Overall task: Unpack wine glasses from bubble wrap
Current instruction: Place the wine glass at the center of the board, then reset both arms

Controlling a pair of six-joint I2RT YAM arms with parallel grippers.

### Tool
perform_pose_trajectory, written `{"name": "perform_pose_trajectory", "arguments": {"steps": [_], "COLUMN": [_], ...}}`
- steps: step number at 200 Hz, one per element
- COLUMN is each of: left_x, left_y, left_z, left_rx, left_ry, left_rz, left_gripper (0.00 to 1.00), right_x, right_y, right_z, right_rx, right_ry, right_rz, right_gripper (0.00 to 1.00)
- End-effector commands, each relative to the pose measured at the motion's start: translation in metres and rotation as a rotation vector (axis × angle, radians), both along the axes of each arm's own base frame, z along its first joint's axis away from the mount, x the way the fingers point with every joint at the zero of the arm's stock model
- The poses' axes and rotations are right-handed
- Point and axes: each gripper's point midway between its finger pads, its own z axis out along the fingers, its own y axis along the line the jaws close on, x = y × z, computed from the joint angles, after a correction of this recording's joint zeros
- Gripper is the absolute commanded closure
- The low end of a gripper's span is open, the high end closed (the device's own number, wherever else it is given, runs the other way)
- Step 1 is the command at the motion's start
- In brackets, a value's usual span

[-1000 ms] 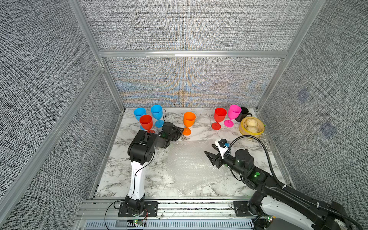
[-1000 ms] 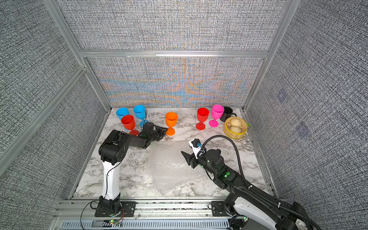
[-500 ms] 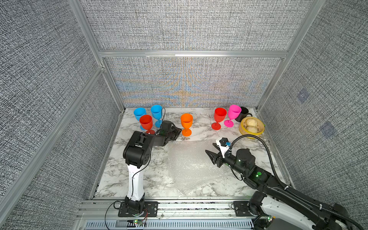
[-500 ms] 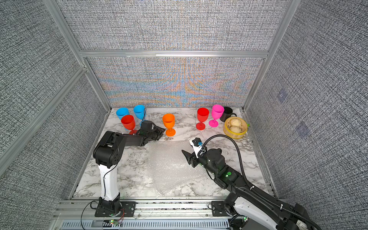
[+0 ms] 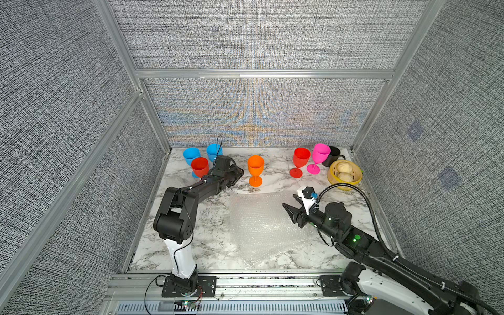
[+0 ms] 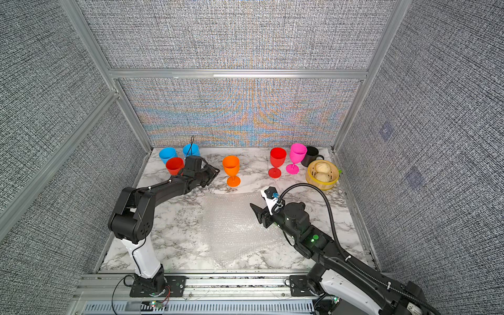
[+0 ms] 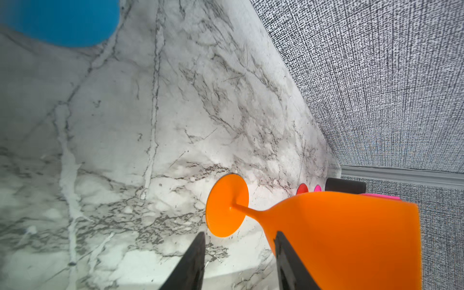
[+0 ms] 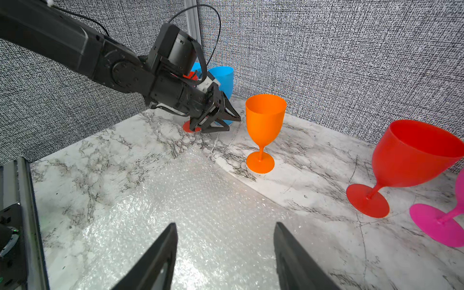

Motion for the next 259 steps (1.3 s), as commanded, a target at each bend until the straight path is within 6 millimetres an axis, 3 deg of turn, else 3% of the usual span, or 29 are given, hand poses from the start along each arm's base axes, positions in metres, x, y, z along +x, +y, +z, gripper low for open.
{"name": "perform_pose_trajectory", "arguments": {"steps": [1, 30, 33, 34, 35, 39, 65, 88, 95, 97, 100, 120, 144, 152, 160, 177, 209, 224, 239, 259], "left_x": [-0.011, -0.048, -0.053, -0.054, -0.056, -0.063, -0.116, -0.156, -0.165, -0.167, -0.169, -0.183, -0.19, -0.19, -0.191, -0.197, -0.162, -0.152, -0.14, -0.119], "left_y": [0.004, 0.014, 0.016, 0.016, 0.017, 0.021, 0.04, 0.067, 0.076, 0.078, 0.081, 0.102, 0.128, 0.125, 0.12, 0.124, 0.178, 0.186, 0.195, 0.196], "left_z": [0.002, 0.031, 0.037, 0.04, 0.041, 0.043, 0.09, 0.119, 0.124, 0.126, 0.128, 0.145, 0.164, 0.165, 0.15, 0.135, 0.057, 0.041, 0.035, 0.036], "left_rx": [0.051, 0.15, 0.162, 0.167, 0.171, 0.197, 0.389, 0.538, 0.555, 0.56, 0.568, 0.642, 0.784, 0.86, 0.943, 1.027, 1.108, 1.106, 1.101, 1.09], "left_ry": [0.008, -0.032, -0.048, -0.054, -0.057, -0.062, -0.206, -0.316, -0.338, -0.35, -0.37, -0.483, -0.674, -0.777, -0.882, -1.073, -0.643, -0.6, -0.595, -0.634], "left_rz": [-0.037, -0.091, -0.096, -0.097, -0.1, -0.104, -0.157, -0.134, -0.122, -0.12, -0.117, -0.083, -0.004, -0.043, -0.094, -0.027, 0.045, 0.073, 0.139, 0.173], "left_gripper": [0.55, 0.55, 0.55, 0.55, 0.55, 0.55, 0.53, 0.52, 0.34, 0.12, 0.01, 0.0, 0.0, 0.0, 0.0, 0.0, 0.0, 0.0, 0.0, 0.0], "right_x": [0.002, 0.001, 0.001, 0.001, 0.001, 0.001, -0.006, -0.014, -0.01, -0.009, -0.008, 0.003, 0.019, 0.026, 0.035, 0.053, 0.08, 0.089, 0.094, 0.103], "right_y": [-0.001, -0.01, -0.011, -0.012, -0.012, -0.013, -0.019, -0.024, -0.035, -0.039, -0.045, -0.082, -0.117, -0.128, -0.141, -0.157, -0.169, -0.186, -0.202, -0.199], "right_z": [0.008, 0.01, 0.01, 0.01, 0.01, 0.011, 0.013, 0.018, 0.022, 0.024, 0.025, 0.026, 0.009, -0.002, -0.013, -0.045, -0.088, -0.111, -0.131, -0.122], "right_rx": [0.015, -0.012, -0.014, -0.016, -0.016, -0.021, -0.07, -0.096, -0.083, -0.078, -0.075, -0.097, -0.243, -0.299, -0.325, -0.345, -0.337, -0.403, -0.352, -0.25], "right_ry": [-0.013, 0.009, 0.013, 0.016, 0.016, 0.018, 0.022, 0.006, 0.002, -0.001, -0.001, -0.059, -0.15, -0.16, -0.151, -0.08, -0.045, 0.022, 0.057, -0.025], "right_rz": [-0.015, -0.049, -0.055, -0.057, -0.057, -0.061, -0.049, -0.031, -0.095, -0.117, -0.151, -0.349, -0.524, -0.577, -0.643, -0.667, -0.645, -0.701, -0.747, -0.692], "right_gripper": [0.38, 0.38, 0.29, 0.15, 0.08, 0.01, 0.01, 0.01, 0.01, 0.01, 0.01, 0.01, 0.01, 0.01, 0.01, 0.01, 0.01, 0.01, 0.01, 0.01]}}
